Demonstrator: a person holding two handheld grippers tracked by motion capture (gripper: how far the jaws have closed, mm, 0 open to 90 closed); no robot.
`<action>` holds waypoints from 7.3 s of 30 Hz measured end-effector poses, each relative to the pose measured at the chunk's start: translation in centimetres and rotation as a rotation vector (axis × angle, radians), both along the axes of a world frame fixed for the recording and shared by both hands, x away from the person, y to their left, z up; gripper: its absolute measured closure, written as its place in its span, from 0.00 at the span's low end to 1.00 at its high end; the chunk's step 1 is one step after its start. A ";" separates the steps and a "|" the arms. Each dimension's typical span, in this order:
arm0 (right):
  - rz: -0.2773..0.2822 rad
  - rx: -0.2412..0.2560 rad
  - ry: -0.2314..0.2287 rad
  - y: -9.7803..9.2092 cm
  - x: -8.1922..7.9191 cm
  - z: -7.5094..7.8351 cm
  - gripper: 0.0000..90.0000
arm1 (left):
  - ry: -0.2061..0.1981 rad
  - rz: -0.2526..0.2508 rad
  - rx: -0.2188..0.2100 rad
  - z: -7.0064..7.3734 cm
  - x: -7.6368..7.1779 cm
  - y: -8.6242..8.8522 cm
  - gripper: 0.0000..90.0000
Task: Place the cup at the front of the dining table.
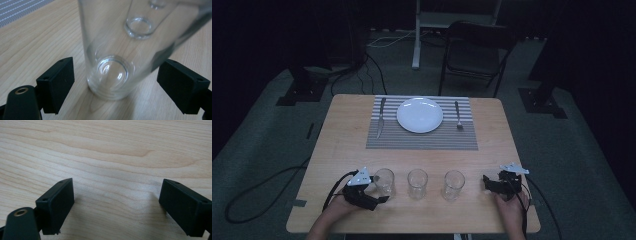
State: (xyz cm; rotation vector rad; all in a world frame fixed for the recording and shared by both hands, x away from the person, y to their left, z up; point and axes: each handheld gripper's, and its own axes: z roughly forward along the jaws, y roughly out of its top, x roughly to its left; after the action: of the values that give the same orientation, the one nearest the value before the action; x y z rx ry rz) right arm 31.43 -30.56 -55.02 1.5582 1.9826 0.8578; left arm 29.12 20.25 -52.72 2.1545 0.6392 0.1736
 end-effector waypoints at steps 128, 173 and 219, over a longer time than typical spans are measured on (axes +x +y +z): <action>-0.005 -0.001 -0.003 0.0 0.0 0.0 0.15 | -0.123 0.632 0.099 5.2 19.1 -6.9 0.33; -0.008 -0.001 -0.005 0.0 -0.1 0.0 0.15 | -0.030 0.643 0.050 3.9 18.4 -5.3 0.18; -0.008 -0.001 -0.005 0.0 -0.1 0.0 0.15 | -0.059 0.468 0.139 3.0 7.8 1.6 0.00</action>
State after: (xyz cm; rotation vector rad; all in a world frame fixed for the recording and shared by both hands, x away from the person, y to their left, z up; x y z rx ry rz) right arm 31.32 -30.57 -55.02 1.5616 1.9715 0.8563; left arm 36.93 21.87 -49.74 2.0884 1.1176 0.5436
